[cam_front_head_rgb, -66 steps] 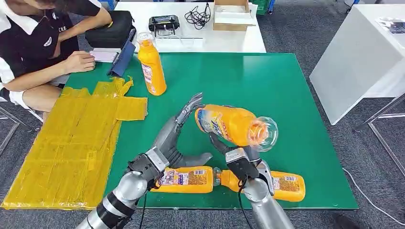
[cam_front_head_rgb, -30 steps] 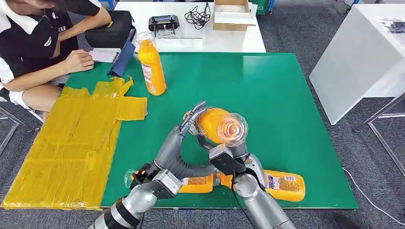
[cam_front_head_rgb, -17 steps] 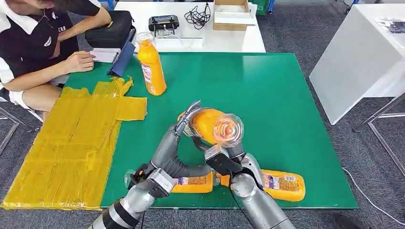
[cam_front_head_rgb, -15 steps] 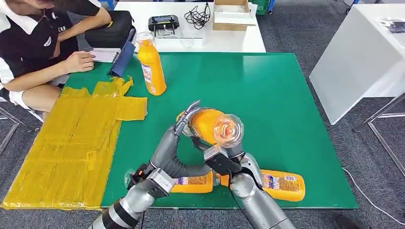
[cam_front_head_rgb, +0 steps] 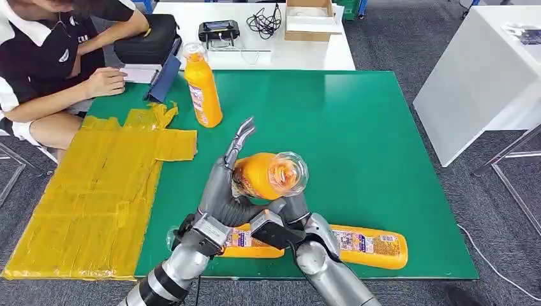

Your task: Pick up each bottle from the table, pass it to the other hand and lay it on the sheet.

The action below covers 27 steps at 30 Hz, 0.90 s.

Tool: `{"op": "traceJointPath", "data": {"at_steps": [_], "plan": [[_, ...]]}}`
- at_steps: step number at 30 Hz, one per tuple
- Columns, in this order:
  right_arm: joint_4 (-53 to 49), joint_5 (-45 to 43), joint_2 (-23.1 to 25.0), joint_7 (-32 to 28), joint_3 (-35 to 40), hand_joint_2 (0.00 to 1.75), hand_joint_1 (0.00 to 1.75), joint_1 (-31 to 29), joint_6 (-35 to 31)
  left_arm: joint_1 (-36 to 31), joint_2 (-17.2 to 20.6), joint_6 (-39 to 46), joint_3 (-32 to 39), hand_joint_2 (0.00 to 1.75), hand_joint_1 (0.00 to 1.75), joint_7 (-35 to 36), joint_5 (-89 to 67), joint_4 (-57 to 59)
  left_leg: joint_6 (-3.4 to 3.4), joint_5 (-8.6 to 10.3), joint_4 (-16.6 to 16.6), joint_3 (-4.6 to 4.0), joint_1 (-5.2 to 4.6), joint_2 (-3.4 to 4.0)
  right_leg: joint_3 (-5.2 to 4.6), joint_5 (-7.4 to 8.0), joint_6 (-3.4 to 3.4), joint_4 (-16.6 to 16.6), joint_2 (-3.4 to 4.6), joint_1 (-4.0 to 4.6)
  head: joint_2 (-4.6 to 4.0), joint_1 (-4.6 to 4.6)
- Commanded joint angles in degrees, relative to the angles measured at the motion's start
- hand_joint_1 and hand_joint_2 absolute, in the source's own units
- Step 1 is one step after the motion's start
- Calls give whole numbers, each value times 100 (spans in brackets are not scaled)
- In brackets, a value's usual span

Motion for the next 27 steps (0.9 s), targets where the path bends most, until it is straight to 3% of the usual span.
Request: {"op": "traceJointPath", "data": {"at_steps": [1,11,12,13,14,27], "plan": [[325,36,-77,-46,406,175,175,-89,63,-318,-76,2,30,175,0,20,48,72,-6,-5,-1,14,6,-2,18,-4,-4,-6,0,6,0,2],[338,28,-81,-26,403,175,175,-89,19,-321,-84,34,41,175,0,-27,145,5,-6,-6,0,16,5,-4,20,-6,-4,-4,-3,5,0,0],[345,33,-80,-27,402,175,175,-90,4,-320,-76,40,32,175,72,-27,143,-12,-7,-8,1,21,7,-4,26,-8,-5,-5,-2,7,0,0],[348,35,-81,-30,399,175,175,-96,-6,-307,-75,45,14,175,168,-27,141,-40,-5,-3,0,9,5,-3,13,-3,-3,-4,-2,5,0,0],[345,39,-81,-33,397,175,175,-95,-17,-311,-63,25,-13,175,175,-28,130,-37,-8,-8,-1,24,7,-2,29,-8,-4,-6,0,6,0,0],[213,62,-109,-30,322,175,175,-67,-137,-354,29,-131,-278,175,175,84,-181,161,-5,-2,-3,12,4,-4,14,-3,-3,-5,-3,4,0,2]]}}
